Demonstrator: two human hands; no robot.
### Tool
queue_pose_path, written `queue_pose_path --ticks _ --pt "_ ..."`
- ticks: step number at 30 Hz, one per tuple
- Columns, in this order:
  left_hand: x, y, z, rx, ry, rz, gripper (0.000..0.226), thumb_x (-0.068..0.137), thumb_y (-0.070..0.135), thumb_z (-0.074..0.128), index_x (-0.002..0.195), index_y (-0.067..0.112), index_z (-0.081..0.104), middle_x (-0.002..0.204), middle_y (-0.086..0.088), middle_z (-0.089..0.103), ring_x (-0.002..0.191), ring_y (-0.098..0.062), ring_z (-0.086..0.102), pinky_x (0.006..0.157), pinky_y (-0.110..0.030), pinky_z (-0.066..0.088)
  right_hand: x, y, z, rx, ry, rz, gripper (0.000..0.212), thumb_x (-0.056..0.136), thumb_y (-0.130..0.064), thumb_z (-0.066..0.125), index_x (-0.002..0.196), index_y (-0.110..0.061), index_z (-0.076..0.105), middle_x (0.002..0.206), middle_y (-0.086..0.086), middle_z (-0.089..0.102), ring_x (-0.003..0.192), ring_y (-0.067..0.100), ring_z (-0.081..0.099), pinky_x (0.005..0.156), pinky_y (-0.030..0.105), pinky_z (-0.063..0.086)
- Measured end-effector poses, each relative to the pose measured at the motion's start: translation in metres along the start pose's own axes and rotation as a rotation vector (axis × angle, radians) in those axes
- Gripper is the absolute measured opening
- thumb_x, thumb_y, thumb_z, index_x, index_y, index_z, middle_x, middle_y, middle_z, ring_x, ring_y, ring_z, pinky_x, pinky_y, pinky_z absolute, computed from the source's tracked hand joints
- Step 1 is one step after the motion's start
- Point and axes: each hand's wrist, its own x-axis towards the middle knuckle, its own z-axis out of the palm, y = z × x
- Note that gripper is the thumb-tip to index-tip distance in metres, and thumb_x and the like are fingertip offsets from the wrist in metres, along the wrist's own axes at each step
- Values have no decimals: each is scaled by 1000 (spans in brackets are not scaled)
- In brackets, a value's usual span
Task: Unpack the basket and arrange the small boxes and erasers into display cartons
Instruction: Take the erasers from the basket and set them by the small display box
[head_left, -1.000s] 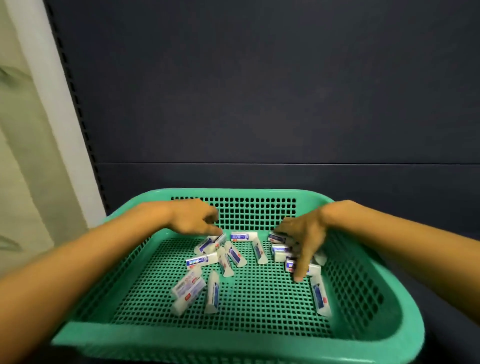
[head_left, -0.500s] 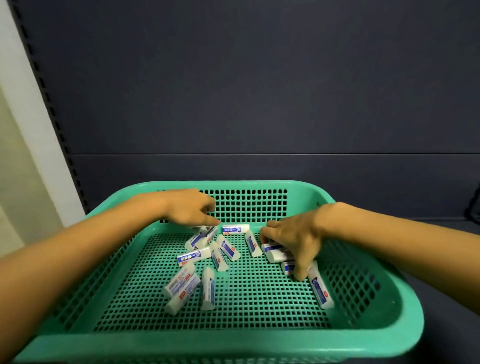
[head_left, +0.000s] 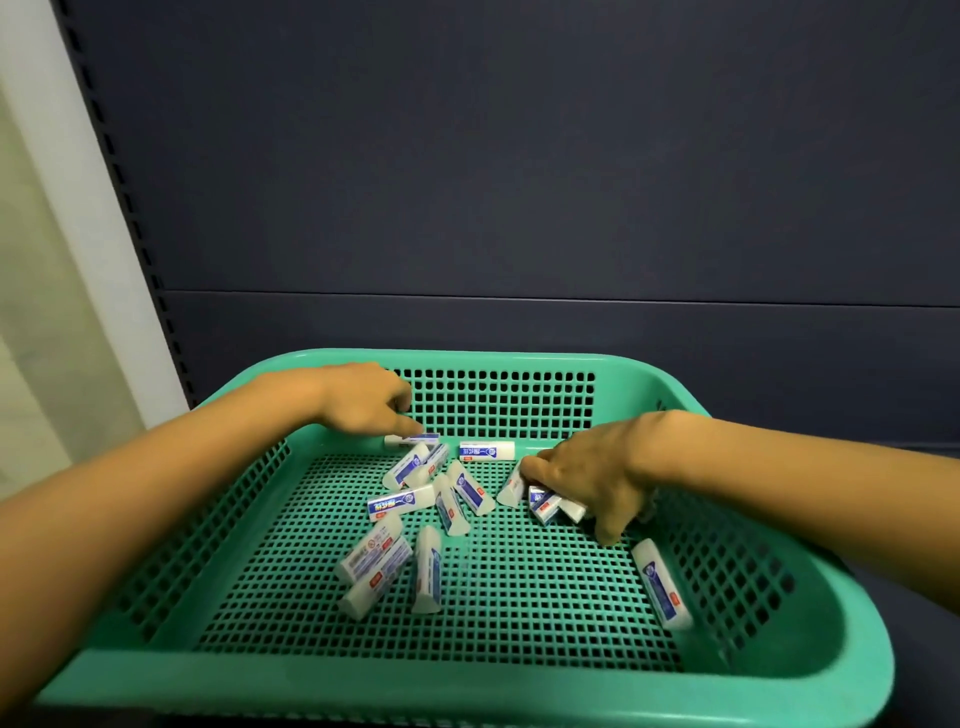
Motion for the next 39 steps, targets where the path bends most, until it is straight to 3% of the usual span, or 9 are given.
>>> queue_pose_path --ticks 3,7,11,13,15,19,24,33,39 --pt "1 0 1 -7 -4 -2 45 94 46 45 118 9 55 119 -9 62 106 -23 57 90 -32 44 5 -1 2 -28 19 -4 53 83 -19 63 128 -15 36 105 9 54 71 16 50 55 26 46" --pt "1 3 0 -31 0 -8 44 94 43 46 121 10 54 121 -8 61 108 -22 57 93 -32 44 12 3 5 -27 101 -21 48 81 -26 62 124 -21 43 106 8 61 88 26 59 77 39 54" --pt "1 4 1 -80 15 6 42 92 37 52 125 10 51 126 -6 57 109 -21 54 93 -29 42 9 3 2 45 113 -7 41 84 -26 61 123 -23 50 85 1 57 74 19 54 62 26 42" --pt "0 5 5 -156 -36 23 58 88 45 56 133 12 44 136 -6 50 118 -21 49 101 -32 40 9 5 1 82 167 3 35 82 -24 62 116 -17 56 83 3 58 72 18 52 58 22 38" --pt "-1 9 11 -226 -129 28 82 81 57 58 144 14 28 148 -5 33 133 -22 37 112 -38 32 9 9 -1 152 233 17 25 81 -21 61 105 -15 60 87 6 62 74 19 53 64 24 43" --pt "-2 11 16 -196 -232 33 109 65 64 69 148 26 10 140 -2 23 135 -23 26 115 -43 25 7 12 -4 279 253 41 14 83 -17 58 97 -16 59 78 -2 56 75 16 54 67 25 46" --pt "0 6 21 -121 -156 114 81 72 46 74 136 19 32 120 0 32 116 -14 34 107 -31 33 6 15 -4 427 273 64 11 84 -13 57 95 -12 60 69 -4 51 61 8 48 54 18 39" --pt "0 16 36 -96 -144 127 57 82 38 63 125 14 36 106 -1 33 102 -15 36 88 -28 38 5 14 -5 404 299 34 6 84 -16 57 83 -20 53 67 -7 49 60 4 46 53 17 36" --pt "0 18 46 1 -48 192 74 89 49 48 145 12 15 121 -6 34 105 -12 31 101 -34 38 5 15 -3 382 315 59 19 81 -15 59 69 -25 48 66 -5 50 65 13 50 59 23 42"
